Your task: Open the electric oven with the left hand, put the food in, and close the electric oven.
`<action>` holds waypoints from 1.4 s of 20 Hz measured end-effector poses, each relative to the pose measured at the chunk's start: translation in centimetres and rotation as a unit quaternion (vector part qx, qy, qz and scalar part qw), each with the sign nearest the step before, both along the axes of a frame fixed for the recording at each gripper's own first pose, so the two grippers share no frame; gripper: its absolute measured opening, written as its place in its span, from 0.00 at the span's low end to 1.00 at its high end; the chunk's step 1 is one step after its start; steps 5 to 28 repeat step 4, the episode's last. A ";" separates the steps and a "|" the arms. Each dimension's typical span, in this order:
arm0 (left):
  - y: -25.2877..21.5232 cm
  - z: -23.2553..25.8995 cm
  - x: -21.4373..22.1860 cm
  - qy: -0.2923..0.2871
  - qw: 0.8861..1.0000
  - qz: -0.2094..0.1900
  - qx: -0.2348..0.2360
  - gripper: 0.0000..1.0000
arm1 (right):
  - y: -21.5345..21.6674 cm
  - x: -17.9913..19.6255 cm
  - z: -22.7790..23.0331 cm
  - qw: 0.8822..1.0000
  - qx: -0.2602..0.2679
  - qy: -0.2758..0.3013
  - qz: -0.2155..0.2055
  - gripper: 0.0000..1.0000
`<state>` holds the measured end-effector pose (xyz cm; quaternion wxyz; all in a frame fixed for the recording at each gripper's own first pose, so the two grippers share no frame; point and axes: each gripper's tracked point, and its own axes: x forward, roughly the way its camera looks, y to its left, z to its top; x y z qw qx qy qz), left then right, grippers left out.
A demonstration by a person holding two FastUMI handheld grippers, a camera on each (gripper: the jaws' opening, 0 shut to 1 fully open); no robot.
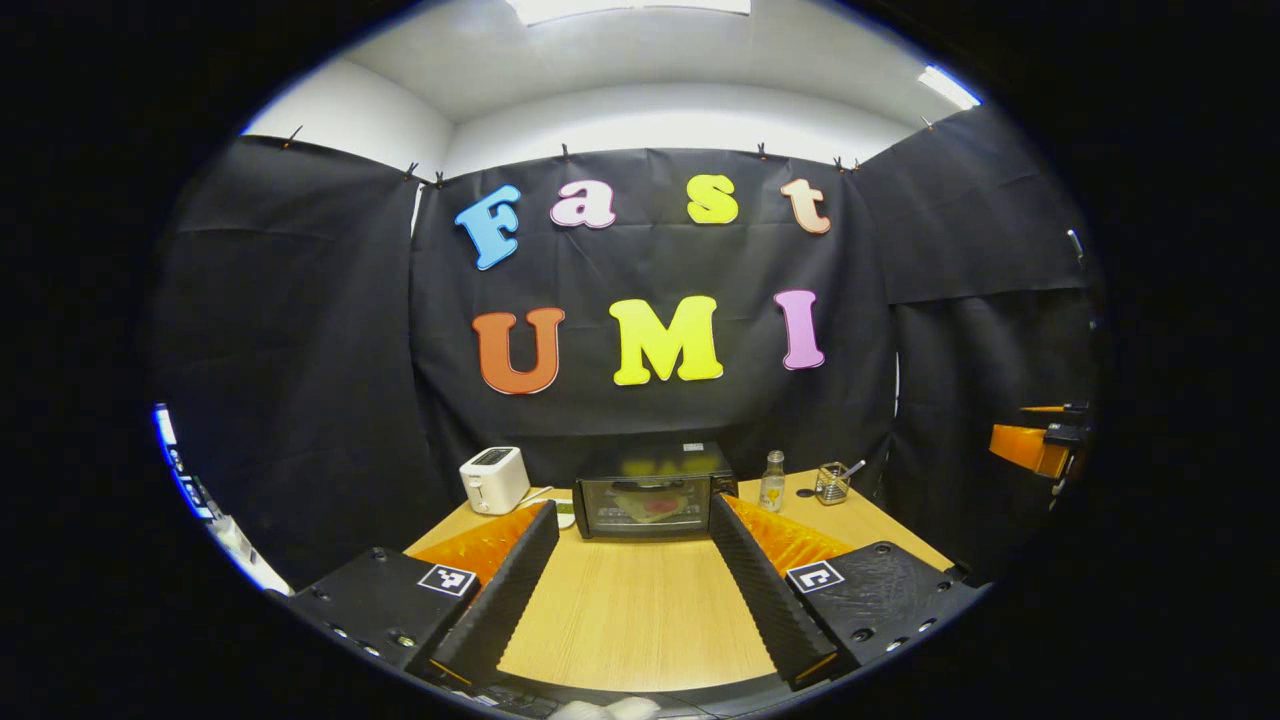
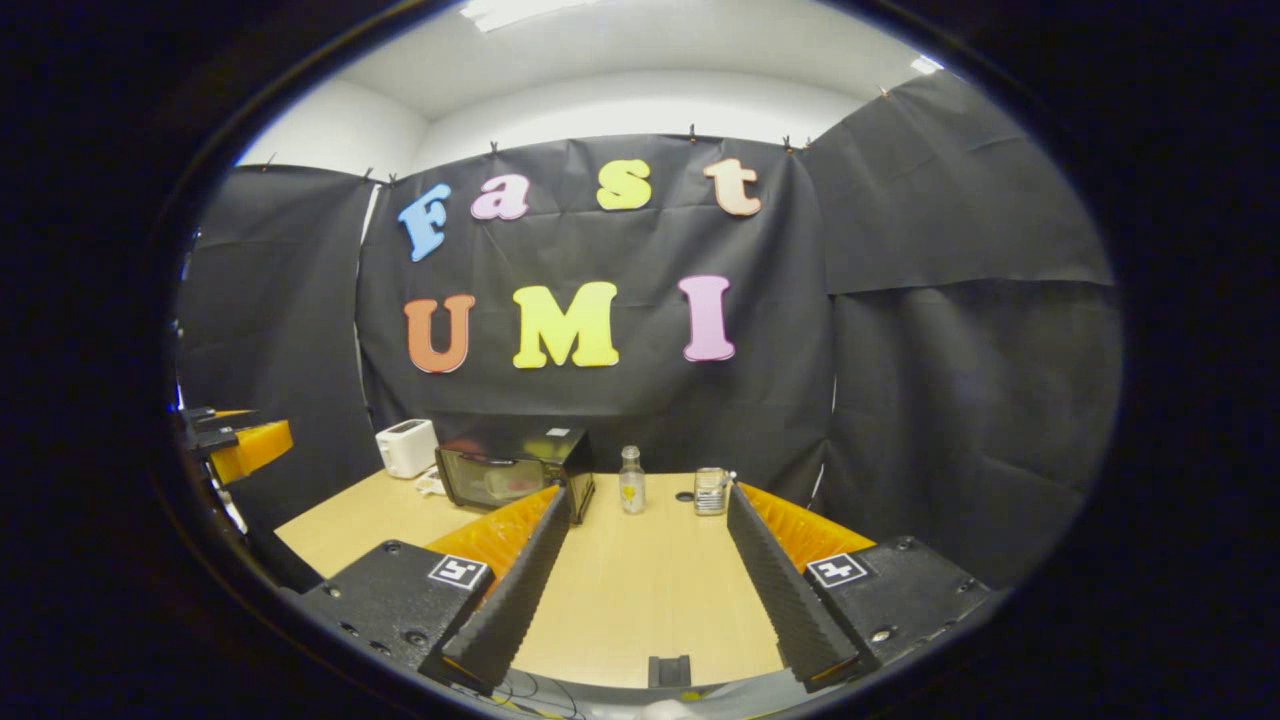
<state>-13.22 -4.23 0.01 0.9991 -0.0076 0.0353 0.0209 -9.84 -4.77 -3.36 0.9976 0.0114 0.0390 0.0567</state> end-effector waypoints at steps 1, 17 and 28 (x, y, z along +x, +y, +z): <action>0.4 -0.1 0.1 0.003 1.000 -0.001 -0.001 0.97 | 0.3 0.0 0.1 1.000 0.001 0.001 -0.001 0.96; 0.9 0.2 0.9 -0.002 1.000 -0.009 -0.003 0.97 | 1.4 0.4 0.7 1.000 0.004 0.003 -0.003 0.96; 0.9 0.2 0.9 -0.002 1.000 -0.009 -0.003 0.97 | 1.4 0.4 0.7 1.000 0.004 0.003 -0.003 0.96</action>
